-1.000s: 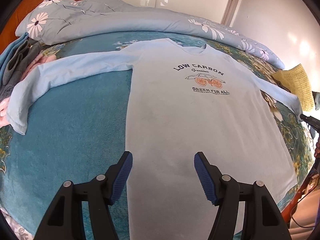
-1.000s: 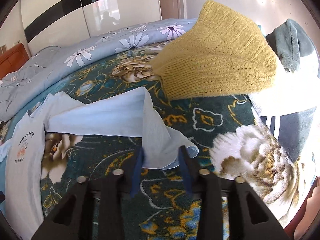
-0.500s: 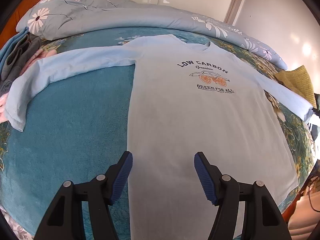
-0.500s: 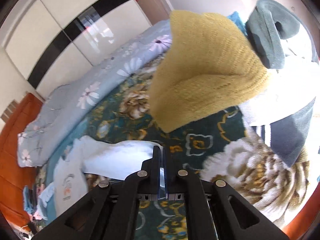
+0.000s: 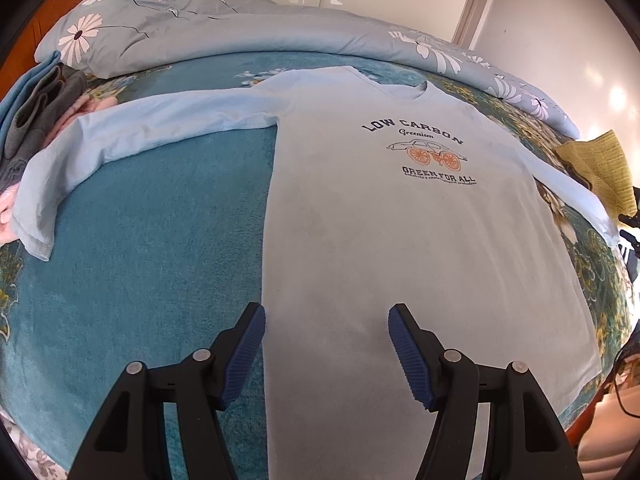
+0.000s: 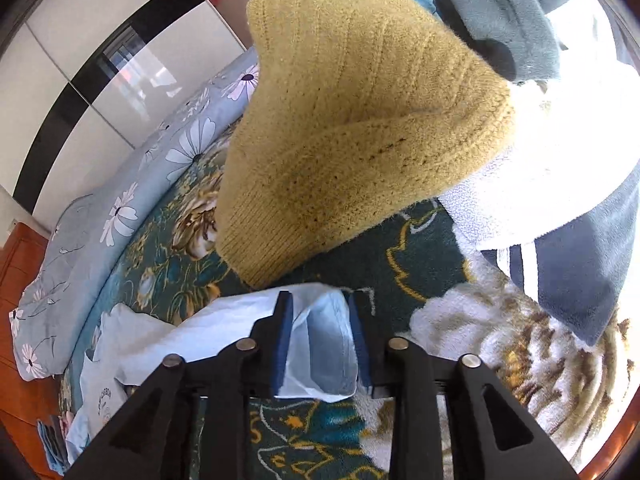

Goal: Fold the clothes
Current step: 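Grasp the sleeve cuff near the yellow knit with the right tool and lift it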

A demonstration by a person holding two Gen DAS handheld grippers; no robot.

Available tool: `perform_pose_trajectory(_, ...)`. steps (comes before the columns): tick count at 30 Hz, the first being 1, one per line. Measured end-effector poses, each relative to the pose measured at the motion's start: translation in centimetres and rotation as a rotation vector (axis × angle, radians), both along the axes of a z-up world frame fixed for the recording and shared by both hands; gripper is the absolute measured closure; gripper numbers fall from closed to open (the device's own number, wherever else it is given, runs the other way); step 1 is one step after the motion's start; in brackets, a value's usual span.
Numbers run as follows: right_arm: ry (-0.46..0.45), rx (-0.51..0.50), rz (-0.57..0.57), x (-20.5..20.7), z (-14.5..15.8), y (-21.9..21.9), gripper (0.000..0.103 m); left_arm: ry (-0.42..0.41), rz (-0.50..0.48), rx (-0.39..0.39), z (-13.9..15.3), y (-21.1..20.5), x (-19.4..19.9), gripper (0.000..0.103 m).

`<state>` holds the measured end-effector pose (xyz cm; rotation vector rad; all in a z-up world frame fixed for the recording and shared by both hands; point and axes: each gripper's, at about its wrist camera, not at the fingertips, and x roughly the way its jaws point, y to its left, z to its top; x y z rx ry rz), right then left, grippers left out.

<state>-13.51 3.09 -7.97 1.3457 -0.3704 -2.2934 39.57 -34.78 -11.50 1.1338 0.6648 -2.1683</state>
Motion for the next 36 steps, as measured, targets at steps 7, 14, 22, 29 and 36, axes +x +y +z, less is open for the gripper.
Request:
perform_pose_trajectory(7, -0.104, -0.135, -0.031, 2.0, -2.9, 1.5, 0.063, -0.001, -0.010, -0.001, 0.1, 0.2, -0.1, 0.035)
perform_pose_trajectory(14, -0.147, -0.244, -0.126, 2.9, -4.6, 1.7, 0.063, 0.009, -0.013, -0.009, 0.6, 0.5, -0.2, 0.035)
perform_pose_trajectory(22, -0.087, -0.244, -0.213, 3.3, -3.6, 2.4, 0.098, 0.027, 0.020, -0.009, 0.7, -0.6, 0.8, 0.035)
perform_pose_trajectory(29, -0.063, -0.154, -0.207, 4.1, -2.6, 2.5, 0.098, 0.047, 0.054, 0.022, 0.1, -1.6, 2.1, 0.035)
perform_pose_trajectory(36, 0.206, -0.100, -0.053, 6.5, 8.2, -4.6, 0.097, 0.105, 0.071, -0.001, 1.0, -2.8, 3.0, 0.035)
